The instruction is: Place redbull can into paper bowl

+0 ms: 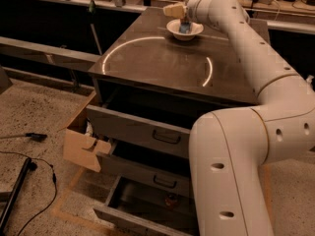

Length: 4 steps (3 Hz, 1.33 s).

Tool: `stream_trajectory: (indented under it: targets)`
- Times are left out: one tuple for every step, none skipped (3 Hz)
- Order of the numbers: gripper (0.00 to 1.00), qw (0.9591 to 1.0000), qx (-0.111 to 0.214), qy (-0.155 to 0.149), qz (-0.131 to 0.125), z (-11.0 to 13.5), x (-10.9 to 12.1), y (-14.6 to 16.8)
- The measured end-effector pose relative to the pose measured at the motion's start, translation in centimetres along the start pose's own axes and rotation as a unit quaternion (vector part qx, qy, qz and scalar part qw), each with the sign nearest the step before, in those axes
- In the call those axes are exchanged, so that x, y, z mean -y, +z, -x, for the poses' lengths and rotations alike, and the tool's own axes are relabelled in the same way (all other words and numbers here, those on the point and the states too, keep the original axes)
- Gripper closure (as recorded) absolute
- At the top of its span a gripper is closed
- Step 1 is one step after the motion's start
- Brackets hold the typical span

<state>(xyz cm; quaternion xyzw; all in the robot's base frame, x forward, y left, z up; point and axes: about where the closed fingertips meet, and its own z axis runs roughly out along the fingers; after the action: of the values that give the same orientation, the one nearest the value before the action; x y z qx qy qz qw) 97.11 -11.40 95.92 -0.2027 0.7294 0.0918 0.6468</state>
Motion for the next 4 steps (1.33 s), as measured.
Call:
stream_trajectory:
  targets:
    - [0.0, 1.0, 0.0, 0.0, 0.001, 0.0, -0.1, 0.0]
    - [0.0, 0.9999, -0.002, 0.004, 0.009, -0.1, -0.1, -0.4]
    - [0.0, 0.9993, 0.008, 0.011, 0.035, 0.8, 0.8, -3.2]
    - [0.0, 0.9971, 0.001, -0.003, 0.075, 1.4, 1.6, -7.9]
